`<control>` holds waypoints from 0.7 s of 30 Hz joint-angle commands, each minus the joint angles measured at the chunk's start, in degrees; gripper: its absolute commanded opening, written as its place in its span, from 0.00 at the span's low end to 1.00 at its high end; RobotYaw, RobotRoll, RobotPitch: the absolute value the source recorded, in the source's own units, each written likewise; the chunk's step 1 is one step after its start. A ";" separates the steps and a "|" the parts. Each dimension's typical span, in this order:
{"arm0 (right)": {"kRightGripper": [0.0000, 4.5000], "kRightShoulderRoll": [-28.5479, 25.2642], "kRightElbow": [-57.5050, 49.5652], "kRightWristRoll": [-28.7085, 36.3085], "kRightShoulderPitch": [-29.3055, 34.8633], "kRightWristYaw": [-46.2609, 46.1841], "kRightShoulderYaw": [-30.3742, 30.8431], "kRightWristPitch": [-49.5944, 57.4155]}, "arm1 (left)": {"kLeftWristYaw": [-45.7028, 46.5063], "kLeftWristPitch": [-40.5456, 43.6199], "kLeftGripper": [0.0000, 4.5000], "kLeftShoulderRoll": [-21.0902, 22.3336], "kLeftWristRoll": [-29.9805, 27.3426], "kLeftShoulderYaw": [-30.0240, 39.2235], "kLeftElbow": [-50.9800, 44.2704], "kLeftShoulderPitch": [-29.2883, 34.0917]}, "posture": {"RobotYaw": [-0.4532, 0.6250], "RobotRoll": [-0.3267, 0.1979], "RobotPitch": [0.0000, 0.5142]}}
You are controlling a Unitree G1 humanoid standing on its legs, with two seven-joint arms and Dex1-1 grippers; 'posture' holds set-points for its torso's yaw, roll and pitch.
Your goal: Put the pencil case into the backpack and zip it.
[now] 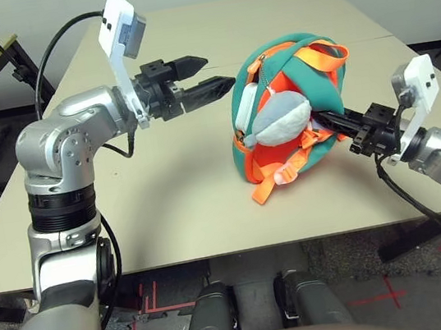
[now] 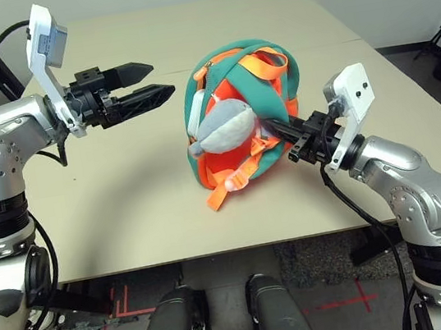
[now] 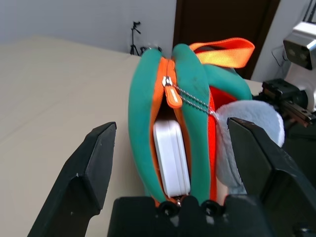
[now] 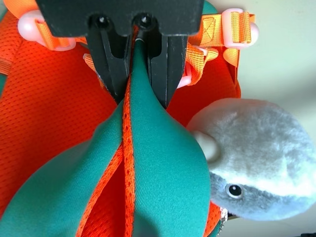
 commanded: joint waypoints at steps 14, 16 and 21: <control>0.01 -0.84 0.55 -0.26 -0.50 0.25 -0.17 0.14 | 1.60 -4.66 0.00 -1.69 5.25 -7.67 -0.87 9.19 | 0.49 0.62 0.15; 0.01 -1.02 0.41 -0.19 -0.35 0.25 -0.34 0.18 | 1.46 -5.52 0.00 -2.64 5.28 -7.67 0.17 8.85 | 0.48 0.62 0.15; 0.01 -1.24 -0.29 0.07 0.15 -0.09 -0.81 0.36 | 0.65 -8.97 0.00 -4.61 7.20 -9.54 2.71 8.02 | 0.46 0.62 0.15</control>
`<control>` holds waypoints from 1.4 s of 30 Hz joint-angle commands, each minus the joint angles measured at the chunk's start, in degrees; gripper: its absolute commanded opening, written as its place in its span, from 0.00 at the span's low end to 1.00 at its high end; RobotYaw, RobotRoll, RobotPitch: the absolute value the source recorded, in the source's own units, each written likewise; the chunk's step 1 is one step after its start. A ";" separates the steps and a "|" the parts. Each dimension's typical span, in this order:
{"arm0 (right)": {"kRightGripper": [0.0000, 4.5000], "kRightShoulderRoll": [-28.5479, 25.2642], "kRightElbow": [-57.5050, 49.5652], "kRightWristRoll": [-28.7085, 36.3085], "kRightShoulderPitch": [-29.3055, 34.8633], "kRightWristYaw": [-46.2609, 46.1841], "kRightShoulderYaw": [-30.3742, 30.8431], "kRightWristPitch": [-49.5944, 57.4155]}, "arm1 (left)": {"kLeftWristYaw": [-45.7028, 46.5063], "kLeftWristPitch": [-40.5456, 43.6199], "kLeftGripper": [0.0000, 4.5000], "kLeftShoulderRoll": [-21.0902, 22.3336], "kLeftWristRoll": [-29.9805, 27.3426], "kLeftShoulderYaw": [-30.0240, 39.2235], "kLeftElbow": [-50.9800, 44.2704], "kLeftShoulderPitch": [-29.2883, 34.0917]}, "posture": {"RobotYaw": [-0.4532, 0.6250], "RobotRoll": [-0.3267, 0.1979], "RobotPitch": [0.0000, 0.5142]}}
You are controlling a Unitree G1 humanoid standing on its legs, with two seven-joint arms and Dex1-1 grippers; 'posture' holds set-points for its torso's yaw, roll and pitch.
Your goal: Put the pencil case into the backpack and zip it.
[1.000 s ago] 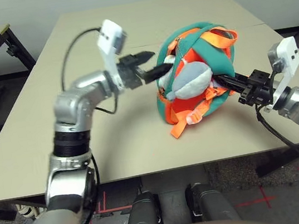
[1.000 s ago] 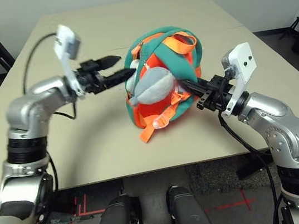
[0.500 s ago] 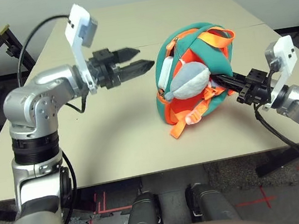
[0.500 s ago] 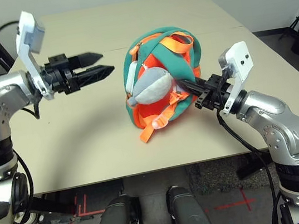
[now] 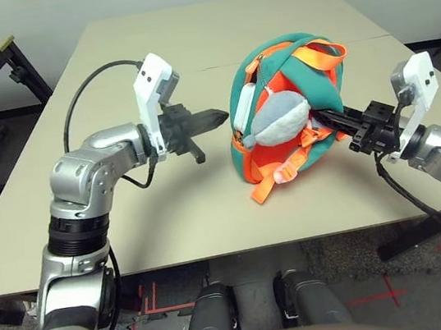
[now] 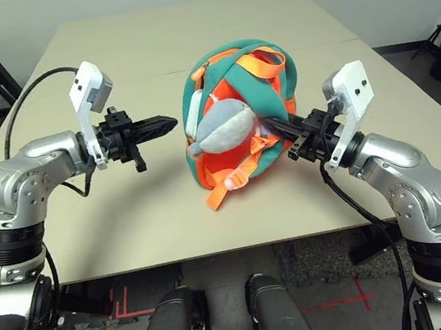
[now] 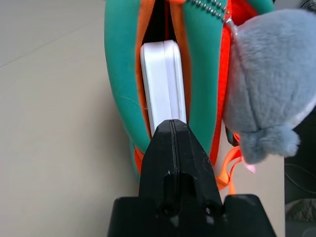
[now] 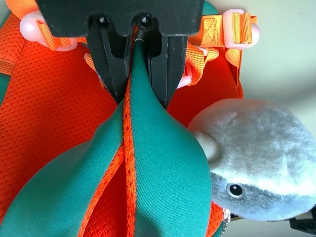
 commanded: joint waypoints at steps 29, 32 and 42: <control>0.01 -0.42 -1.50 0.25 1.08 -1.28 -1.00 0.01 | -1.59 -13.59 0.14 -10.80 8.90 -2.17 10.68 -3.24 | 0.44 0.62 0.13; 0.01 -0.38 -1.08 0.09 0.98 -1.10 -0.78 -0.13 | -4.06 -10.18 0.39 -8.12 4.67 1.55 8.84 -4.88 | 0.45 0.62 0.14; 0.01 -0.20 0.61 -0.62 -0.12 -0.07 0.38 -0.40 | -9.80 4.28 1.00 2.37 -6.89 4.41 -3.03 -9.81 | 0.48 0.62 0.15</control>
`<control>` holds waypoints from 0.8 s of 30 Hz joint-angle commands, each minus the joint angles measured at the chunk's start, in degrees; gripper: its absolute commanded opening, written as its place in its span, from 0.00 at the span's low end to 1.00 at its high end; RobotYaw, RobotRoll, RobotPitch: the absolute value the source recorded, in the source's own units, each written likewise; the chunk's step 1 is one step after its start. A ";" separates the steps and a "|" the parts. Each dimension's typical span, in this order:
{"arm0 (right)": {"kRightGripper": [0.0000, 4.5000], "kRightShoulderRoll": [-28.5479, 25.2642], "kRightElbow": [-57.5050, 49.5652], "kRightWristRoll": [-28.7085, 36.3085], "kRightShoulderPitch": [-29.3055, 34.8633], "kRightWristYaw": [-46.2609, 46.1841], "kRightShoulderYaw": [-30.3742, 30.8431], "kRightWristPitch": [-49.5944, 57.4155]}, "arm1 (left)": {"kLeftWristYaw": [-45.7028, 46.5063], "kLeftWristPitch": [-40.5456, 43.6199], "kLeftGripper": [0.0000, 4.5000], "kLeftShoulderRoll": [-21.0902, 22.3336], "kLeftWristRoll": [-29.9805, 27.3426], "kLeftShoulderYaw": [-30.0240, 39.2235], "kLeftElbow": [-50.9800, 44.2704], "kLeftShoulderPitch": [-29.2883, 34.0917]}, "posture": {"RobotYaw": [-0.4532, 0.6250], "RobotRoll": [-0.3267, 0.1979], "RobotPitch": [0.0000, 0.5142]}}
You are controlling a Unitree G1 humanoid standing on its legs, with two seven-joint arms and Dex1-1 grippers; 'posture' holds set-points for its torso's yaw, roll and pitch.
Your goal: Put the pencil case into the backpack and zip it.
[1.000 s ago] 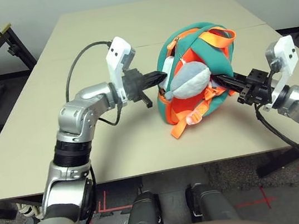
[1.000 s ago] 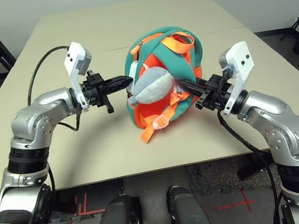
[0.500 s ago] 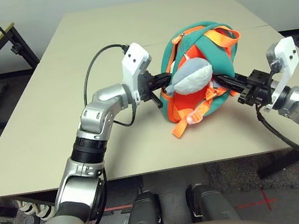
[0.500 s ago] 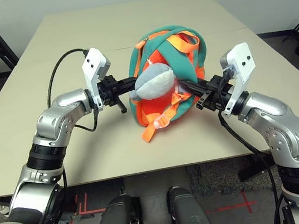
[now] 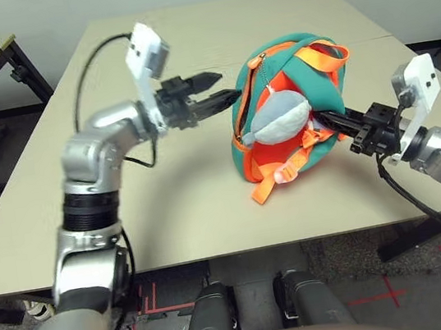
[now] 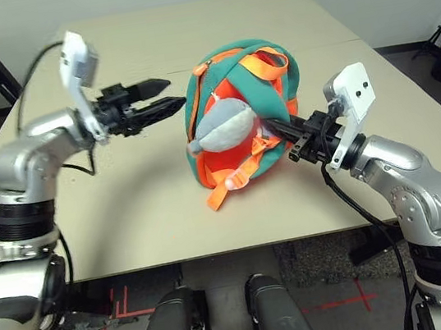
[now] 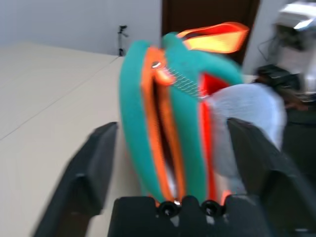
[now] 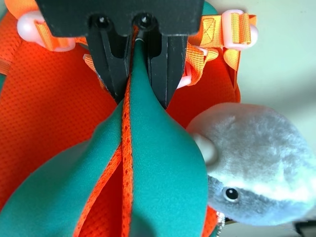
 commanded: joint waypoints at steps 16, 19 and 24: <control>0.01 0.49 0.12 -0.85 -0.25 -0.38 0.01 -0.60 | 1.07 1.38 1.00 -4.55 -1.84 -7.66 -4.14 3.64 | 0.46 0.62 0.13; 0.01 0.57 -0.52 -0.78 0.25 -0.78 -0.28 -0.51 | 1.09 -0.24 1.00 -6.23 -0.31 -9.25 -2.26 5.53 | 0.44 0.62 0.14; 0.01 0.30 -1.81 -0.45 2.01 -1.38 -1.31 -0.25 | 1.12 -3.91 1.00 -9.02 1.61 -10.52 0.73 6.57 | 0.42 0.62 0.15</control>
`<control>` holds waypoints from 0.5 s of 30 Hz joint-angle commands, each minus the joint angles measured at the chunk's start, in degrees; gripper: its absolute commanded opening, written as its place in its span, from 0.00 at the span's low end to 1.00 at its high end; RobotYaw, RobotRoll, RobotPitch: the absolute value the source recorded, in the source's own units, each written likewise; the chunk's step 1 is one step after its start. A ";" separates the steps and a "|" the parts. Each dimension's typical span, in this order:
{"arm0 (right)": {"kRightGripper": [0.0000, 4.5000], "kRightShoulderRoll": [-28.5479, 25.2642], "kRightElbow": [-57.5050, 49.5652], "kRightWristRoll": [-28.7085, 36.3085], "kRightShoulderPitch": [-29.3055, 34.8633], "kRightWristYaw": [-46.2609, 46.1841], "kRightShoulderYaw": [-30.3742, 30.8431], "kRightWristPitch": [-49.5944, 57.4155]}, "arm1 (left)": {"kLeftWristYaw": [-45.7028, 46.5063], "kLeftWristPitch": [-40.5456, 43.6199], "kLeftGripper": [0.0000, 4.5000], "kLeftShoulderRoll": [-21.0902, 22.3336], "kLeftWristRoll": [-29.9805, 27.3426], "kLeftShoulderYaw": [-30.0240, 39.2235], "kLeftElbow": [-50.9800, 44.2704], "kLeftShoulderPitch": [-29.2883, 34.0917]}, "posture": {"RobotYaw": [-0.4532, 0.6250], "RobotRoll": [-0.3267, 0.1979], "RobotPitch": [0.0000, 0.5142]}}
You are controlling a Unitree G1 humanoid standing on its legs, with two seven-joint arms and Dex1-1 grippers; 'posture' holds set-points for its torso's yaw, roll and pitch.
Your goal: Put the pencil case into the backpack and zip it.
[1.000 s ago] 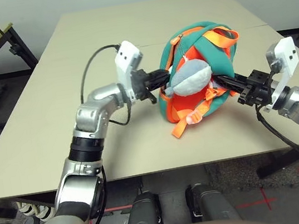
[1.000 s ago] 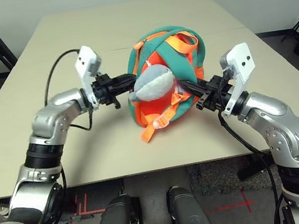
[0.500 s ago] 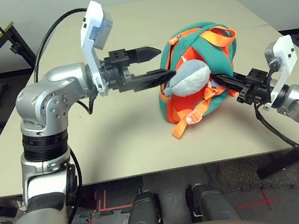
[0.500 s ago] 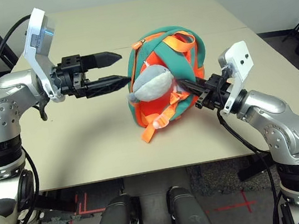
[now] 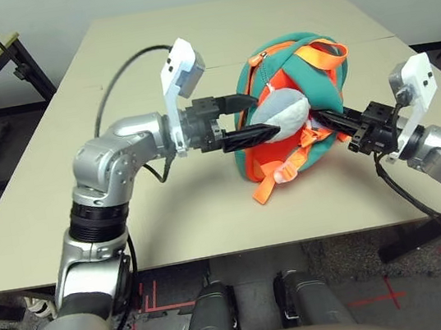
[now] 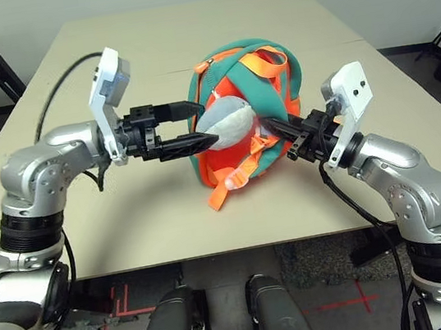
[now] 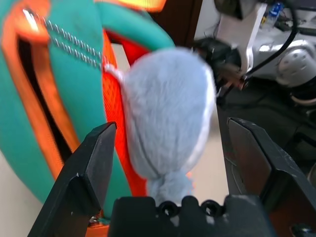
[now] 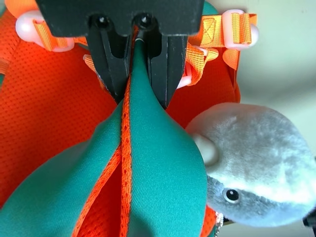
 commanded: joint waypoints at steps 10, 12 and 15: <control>0.01 -0.34 0.04 -0.39 0.16 -0.28 -0.51 -0.69 | -1.31 -7.34 1.00 0.56 8.16 -5.02 5.01 2.32 | 0.45 0.62 0.14; 0.01 -0.36 0.55 -0.54 -0.45 0.02 -0.11 -0.78 | -1.16 -6.99 1.00 0.32 7.59 -4.18 4.47 2.26 | 0.45 0.62 0.14; 0.01 -0.31 1.11 -0.70 -1.14 0.44 0.30 -0.86 | -1.20 -6.53 1.00 0.19 7.06 -3.80 3.78 2.13 | 0.46 0.62 0.13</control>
